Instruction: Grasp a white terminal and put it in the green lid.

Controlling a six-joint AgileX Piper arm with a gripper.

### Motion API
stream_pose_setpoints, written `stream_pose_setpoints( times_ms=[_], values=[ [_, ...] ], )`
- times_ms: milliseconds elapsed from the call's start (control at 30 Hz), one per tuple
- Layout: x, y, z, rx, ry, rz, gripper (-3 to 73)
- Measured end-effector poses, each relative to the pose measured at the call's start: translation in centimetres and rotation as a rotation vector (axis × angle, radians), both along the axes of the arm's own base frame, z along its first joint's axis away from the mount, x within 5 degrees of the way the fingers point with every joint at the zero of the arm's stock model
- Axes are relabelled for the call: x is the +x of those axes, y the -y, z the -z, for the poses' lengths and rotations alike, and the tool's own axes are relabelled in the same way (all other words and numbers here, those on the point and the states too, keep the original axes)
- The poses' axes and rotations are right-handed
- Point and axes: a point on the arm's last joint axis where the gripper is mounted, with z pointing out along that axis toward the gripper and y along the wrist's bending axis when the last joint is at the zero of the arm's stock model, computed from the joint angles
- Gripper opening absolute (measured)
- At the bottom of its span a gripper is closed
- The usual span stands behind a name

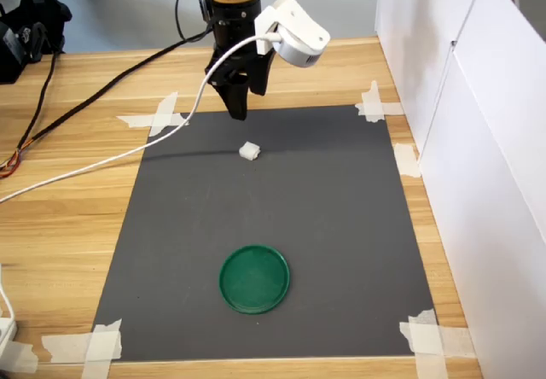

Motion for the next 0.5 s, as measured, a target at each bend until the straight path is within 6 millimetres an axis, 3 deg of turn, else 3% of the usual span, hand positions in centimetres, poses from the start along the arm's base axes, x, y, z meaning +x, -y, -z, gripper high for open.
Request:
stream_pose_setpoints(
  times_ms=[200, 500],
  values=[
    [0.5, -0.1, 2.4, -0.011, -0.049, 0.014, 69.7],
    [2.0, -0.4, 4.2, -0.005, -0.035, 0.082, 68.5]
  ],
)
